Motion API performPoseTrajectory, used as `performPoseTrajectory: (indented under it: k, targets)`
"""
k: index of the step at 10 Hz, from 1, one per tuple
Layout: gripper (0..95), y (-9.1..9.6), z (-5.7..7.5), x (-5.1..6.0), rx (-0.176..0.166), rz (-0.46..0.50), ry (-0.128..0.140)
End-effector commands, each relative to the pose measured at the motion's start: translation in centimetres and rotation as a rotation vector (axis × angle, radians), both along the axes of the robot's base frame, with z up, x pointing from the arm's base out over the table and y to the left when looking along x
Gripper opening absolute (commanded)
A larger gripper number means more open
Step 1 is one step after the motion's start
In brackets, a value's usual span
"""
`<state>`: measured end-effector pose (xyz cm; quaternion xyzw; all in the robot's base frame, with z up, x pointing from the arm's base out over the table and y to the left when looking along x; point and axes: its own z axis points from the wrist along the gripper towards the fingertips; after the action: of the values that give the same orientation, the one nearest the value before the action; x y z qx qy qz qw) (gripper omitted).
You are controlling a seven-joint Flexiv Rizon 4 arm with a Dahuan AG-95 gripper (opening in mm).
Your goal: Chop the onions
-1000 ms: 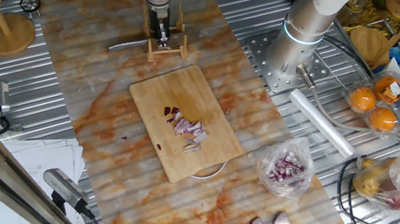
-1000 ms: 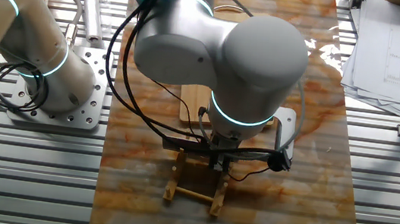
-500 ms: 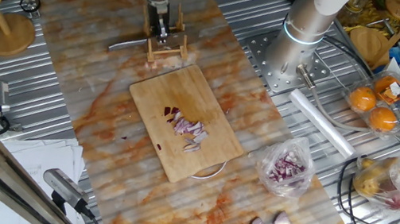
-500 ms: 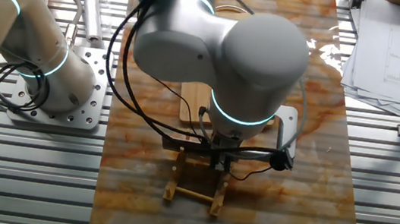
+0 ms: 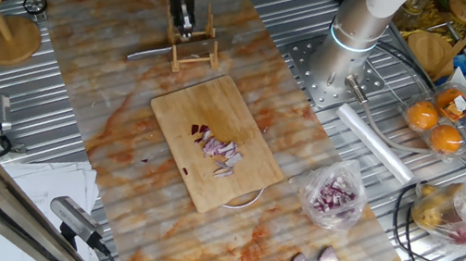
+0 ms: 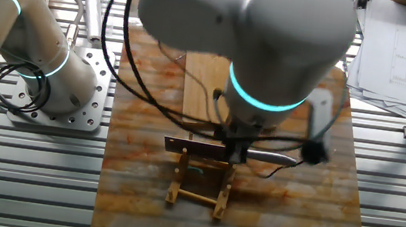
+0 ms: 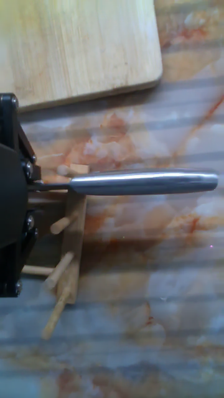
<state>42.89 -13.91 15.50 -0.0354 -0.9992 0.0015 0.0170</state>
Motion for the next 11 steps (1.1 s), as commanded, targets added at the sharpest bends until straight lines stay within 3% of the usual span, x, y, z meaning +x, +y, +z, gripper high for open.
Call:
performPoseTrajectory:
  k: [1,3,4,6,8,11]
  targets:
    - [0.0,1.2,1.2,2.4,0.003,0.023,-0.005]
    - [0.0,3.7,2.4,5.2,0.007,0.032,-0.017]
    - [0.0,6.1,3.0,7.1,0.003,0.018,-0.018]
    - [0.0,9.1,3.4,8.5,0.004,-0.003,-0.023]
    - [0.0,10.4,3.7,8.7,0.015,-0.006,-0.028]
    - [0.0,11.6,4.4,8.1,0.039,0.017,-0.024]
